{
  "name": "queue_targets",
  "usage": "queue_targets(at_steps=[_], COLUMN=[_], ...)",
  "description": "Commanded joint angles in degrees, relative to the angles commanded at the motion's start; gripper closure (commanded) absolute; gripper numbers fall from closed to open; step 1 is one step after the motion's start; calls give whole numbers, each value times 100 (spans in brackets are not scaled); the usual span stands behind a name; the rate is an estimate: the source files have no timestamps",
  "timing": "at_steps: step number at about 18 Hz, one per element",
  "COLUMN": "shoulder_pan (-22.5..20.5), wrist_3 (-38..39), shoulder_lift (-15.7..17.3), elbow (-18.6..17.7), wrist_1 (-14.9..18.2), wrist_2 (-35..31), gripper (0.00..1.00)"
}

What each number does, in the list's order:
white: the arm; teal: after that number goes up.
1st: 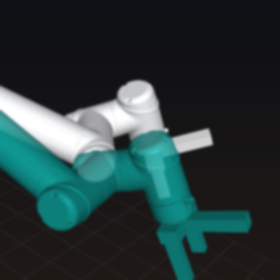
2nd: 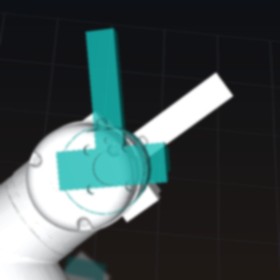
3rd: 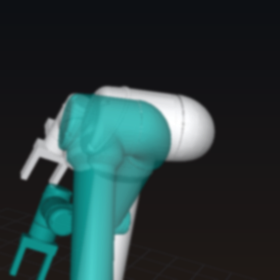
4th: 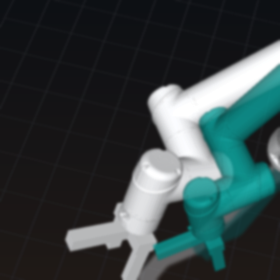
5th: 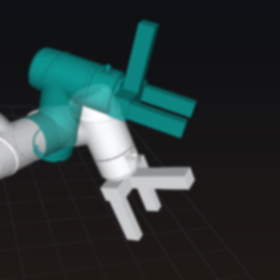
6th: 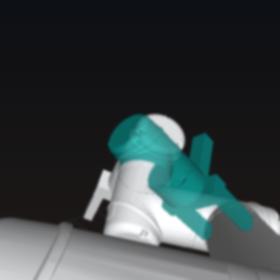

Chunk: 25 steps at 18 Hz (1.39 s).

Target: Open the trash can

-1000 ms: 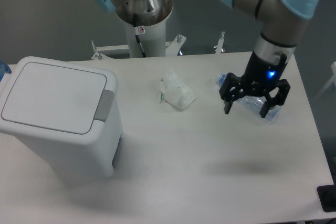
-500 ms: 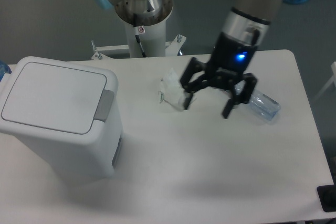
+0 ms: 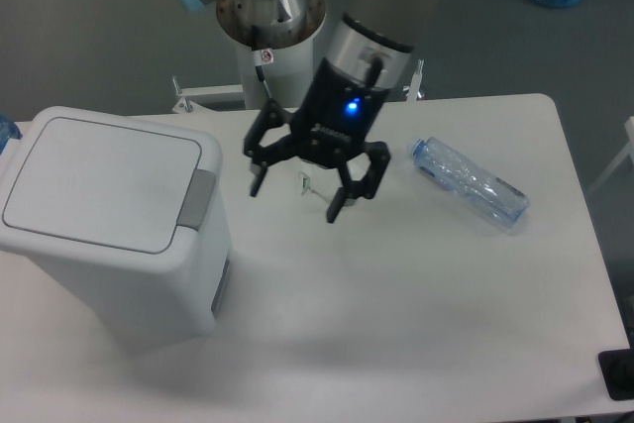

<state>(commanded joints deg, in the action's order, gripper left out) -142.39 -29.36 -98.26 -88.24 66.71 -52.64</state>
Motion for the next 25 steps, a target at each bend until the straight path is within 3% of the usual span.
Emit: queue_targets(at_steps=[4,8,18,25], shoulder_pan=[141,141,212,212], wrist_3=[-18,-9,18,26], shoulder_lift=[17,17,53,61], elbow=[-210,-325,-624,-598], wrist_1=[-87,-474,-519,-492], wrist_2=[-18,-27,-35,-35], gripper=[0,0,0,0])
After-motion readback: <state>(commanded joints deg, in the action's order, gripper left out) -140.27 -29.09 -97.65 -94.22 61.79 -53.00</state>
